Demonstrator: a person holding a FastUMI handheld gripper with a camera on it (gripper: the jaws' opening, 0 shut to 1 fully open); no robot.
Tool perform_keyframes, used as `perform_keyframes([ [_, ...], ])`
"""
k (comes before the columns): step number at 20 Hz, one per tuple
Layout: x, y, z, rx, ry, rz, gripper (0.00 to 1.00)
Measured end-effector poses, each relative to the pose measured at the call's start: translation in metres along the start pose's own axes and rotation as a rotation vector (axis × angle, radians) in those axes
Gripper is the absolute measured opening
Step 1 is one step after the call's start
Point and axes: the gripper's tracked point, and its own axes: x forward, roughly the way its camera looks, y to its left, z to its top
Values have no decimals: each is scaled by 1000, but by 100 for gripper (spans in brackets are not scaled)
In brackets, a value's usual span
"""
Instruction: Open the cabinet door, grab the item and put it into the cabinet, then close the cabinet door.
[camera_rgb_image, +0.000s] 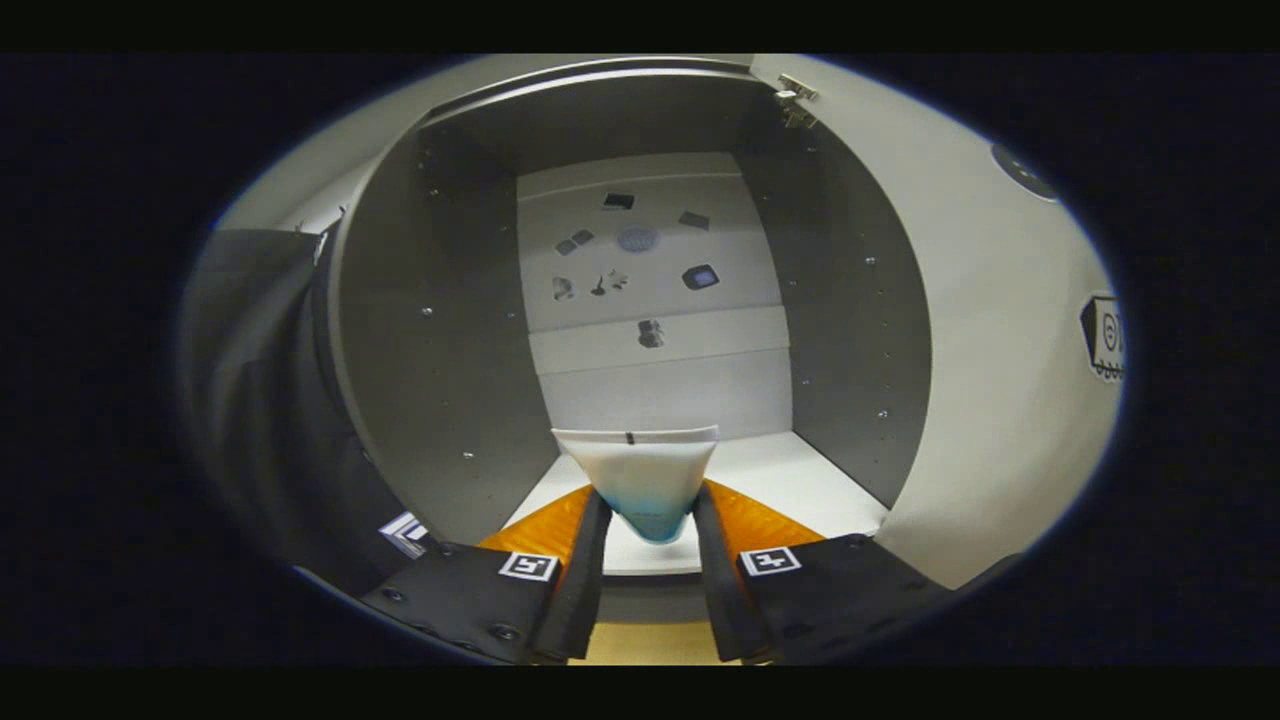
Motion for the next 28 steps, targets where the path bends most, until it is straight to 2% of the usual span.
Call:
perform_keyframes([
  [6, 54, 10, -24, -37, 196, 42, 53],
  [11, 71, 11, -51, -89, 360, 54, 53],
  [15, 75, 12, -50, -94, 373, 60, 53],
  [21, 78, 10, -48, -95, 358, 48, 58],
  [25, 76, 13, -45, -98, 341, 52, 81],
  [28, 70, 15, -41, -96, 325, 53, 90],
])
